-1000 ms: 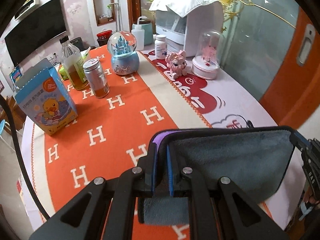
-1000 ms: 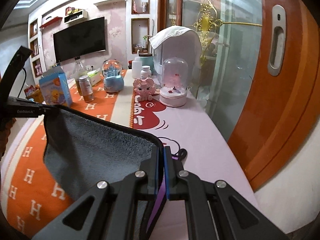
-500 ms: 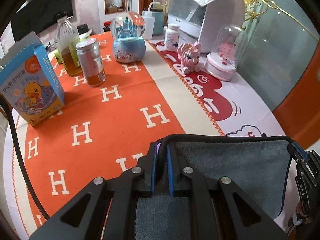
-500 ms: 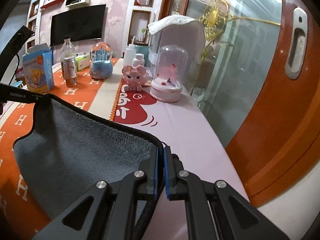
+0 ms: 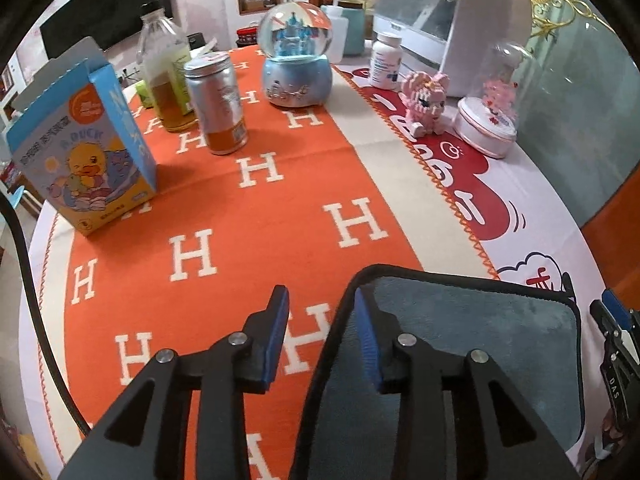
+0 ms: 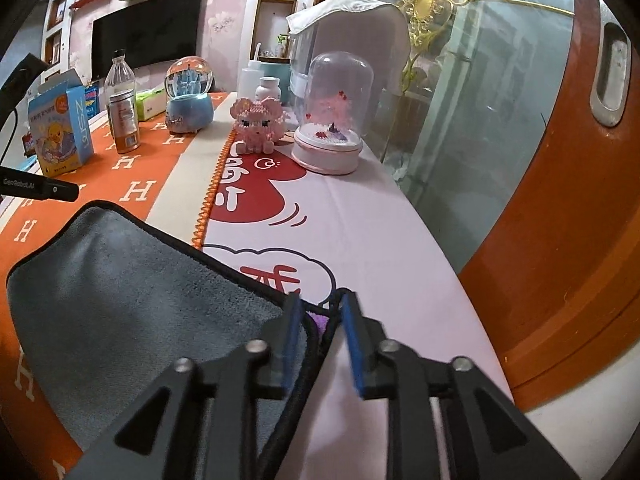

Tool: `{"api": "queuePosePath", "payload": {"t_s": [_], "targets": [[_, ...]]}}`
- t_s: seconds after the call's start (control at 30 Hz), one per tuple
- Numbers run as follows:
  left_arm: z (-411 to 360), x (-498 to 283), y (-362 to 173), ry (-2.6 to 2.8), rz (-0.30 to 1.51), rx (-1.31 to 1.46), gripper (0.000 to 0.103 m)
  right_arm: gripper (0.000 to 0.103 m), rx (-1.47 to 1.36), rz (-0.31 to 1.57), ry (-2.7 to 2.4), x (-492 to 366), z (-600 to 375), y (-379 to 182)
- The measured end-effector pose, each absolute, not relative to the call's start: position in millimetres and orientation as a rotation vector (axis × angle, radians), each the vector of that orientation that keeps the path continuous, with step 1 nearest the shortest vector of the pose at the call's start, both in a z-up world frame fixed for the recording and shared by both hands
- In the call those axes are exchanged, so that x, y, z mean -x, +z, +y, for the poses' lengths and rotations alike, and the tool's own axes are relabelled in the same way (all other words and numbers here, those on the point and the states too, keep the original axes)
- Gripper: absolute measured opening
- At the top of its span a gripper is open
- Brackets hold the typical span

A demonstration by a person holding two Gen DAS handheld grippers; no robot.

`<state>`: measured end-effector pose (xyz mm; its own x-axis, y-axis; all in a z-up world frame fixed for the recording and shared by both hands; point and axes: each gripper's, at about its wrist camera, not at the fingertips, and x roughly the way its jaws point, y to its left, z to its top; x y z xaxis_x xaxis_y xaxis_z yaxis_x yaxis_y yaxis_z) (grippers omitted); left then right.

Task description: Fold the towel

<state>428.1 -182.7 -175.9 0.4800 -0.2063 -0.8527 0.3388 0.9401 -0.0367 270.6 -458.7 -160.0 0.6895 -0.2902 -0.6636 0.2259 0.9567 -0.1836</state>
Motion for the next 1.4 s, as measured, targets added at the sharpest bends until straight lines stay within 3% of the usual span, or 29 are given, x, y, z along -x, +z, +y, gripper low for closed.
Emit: {"api": "queuePosePath", "payload": {"t_s": [0.1, 0.17, 0.23, 0.33, 0.63, 0.9, 0.97, 1.2, 1.4], "targets": [[-177, -424, -171, -0.314, 1.021, -0.147, 0.046, 0.037, 0.078, 0.761, -0.277, -272, -456, -158], [-171, -418, -164, -0.293, 1.005, -0.148, 0.068, 0.042, 0.070, 0.764, -0.267, -273, -453, -156], [-164, -410, -157, -0.280, 0.981, -0.149, 0.069, 0.047, 0.063, 0.763, -0.254, -273, -449, -153], [-153, -401, -148, -0.268, 0.982, -0.139, 0.080, 0.052, 0.058, 0.757, -0.232, -272, -440, -148], [-111, -360, -126, -0.212, 0.980, -0.093, 0.089, 0.069, 0.056, 0.729, -0.159, -261, -404, -126], [-61, -308, -116, -0.169, 1.005, -0.030, 0.092, 0.090, 0.065, 0.724, -0.098, -234, -367, -110], [-48, -294, -113, -0.157, 1.010, -0.018, 0.100, 0.095, 0.072, 0.725, -0.085, -224, -356, -106], [-1, -238, -108, -0.134, 1.028, 0.046, 0.102, 0.103, 0.080, 0.730, -0.062, -186, -318, -98], [37, -182, -106, -0.119, 1.037, 0.042, 0.102, 0.103, 0.035, 0.757, -0.075, -143, -285, -98]]}}
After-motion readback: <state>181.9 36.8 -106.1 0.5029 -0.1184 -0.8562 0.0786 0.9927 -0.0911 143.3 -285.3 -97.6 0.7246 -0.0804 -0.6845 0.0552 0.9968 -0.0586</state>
